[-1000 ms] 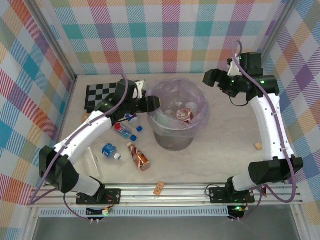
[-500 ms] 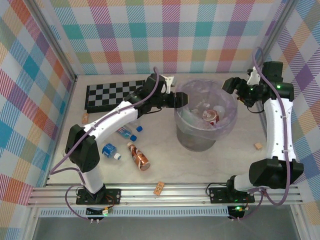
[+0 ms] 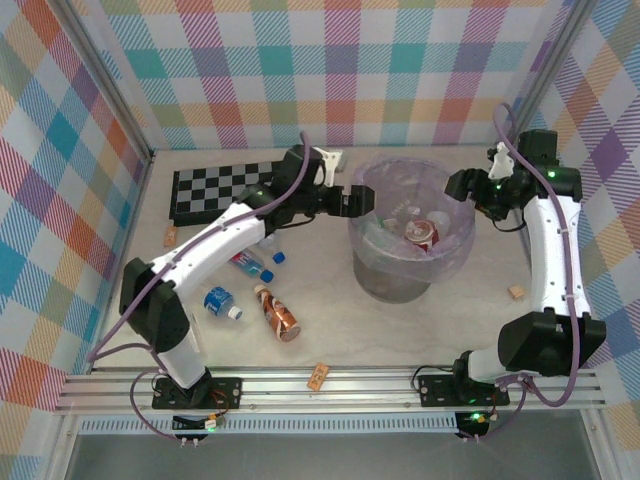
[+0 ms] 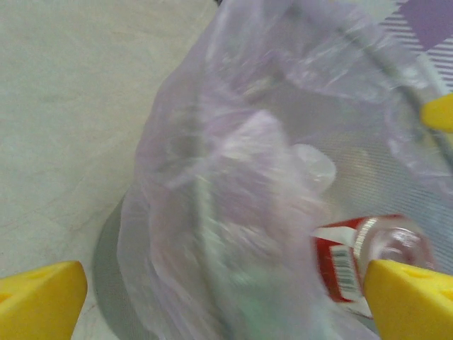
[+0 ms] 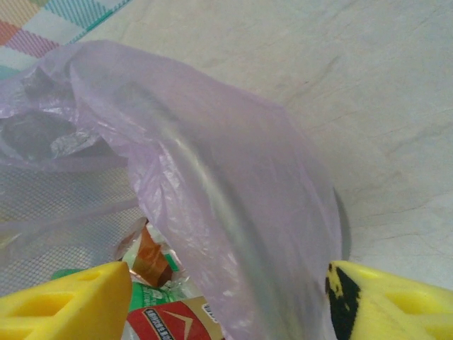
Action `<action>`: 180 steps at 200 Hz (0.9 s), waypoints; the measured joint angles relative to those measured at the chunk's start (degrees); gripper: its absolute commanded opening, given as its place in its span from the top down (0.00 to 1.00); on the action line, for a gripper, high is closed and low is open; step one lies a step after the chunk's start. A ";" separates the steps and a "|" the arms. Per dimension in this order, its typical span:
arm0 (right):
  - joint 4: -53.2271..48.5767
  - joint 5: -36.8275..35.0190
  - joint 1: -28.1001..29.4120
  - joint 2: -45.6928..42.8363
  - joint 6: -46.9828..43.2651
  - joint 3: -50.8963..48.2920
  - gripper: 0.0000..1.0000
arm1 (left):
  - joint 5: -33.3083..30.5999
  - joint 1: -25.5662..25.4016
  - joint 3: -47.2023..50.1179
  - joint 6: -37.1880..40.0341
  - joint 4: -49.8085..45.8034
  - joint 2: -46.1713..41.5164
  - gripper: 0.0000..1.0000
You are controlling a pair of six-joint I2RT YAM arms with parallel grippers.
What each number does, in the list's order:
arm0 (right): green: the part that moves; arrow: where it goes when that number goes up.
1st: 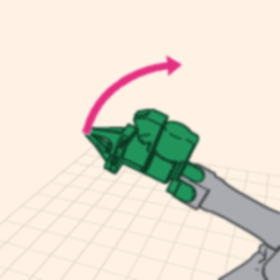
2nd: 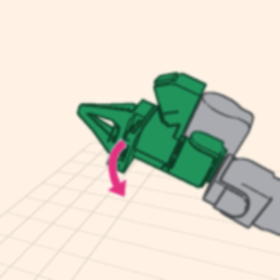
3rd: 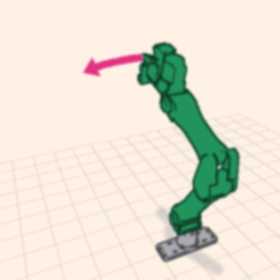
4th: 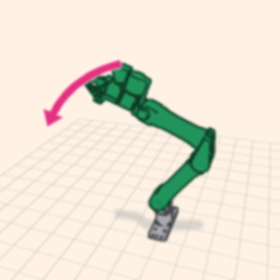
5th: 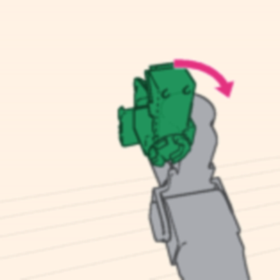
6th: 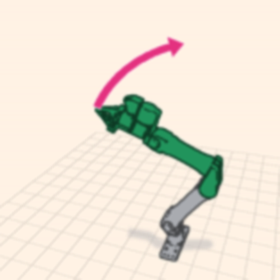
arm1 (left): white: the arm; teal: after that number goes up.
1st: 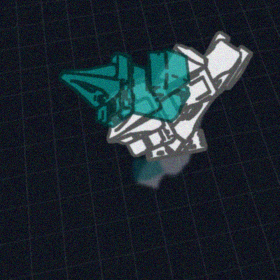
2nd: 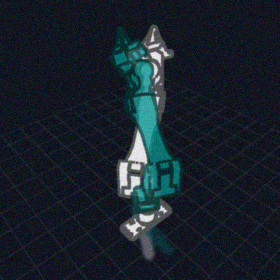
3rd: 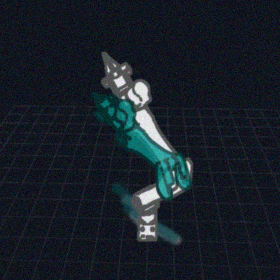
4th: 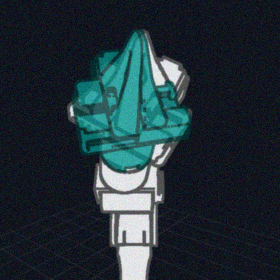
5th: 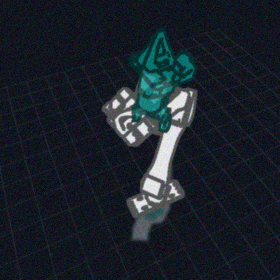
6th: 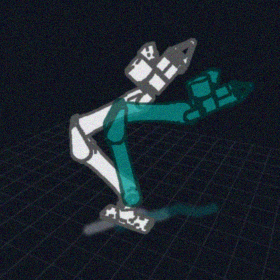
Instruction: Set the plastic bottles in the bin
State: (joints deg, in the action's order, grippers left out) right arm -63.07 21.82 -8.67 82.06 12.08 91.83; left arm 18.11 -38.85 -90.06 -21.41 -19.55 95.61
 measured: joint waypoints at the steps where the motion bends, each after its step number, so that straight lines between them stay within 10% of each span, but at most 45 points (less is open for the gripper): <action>1: 0.04 0.07 0.00 0.00 0.04 -0.07 0.32 | 0.04 0.09 0.02 0.02 0.02 -0.28 0.00; 64: 4.35 3.80 1.68 1.05 0.09 -2.95 0.43 | -0.39 5.68 2.16 1.36 -6.34 -14.82 0.00; 127: 7.98 4.37 10.32 1.14 3.58 -4.15 0.44 | -7.08 22.34 15.82 1.64 -21.42 -28.48 0.00; 180: 9.68 3.50 13.16 1.16 6.36 -4.15 0.44 | -8.66 21.77 35.98 -6.60 -25.55 -32.57 0.00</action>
State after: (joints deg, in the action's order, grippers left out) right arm -53.39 25.32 4.49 83.22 18.44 87.68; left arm 9.45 -17.08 -54.08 -28.01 -45.10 63.05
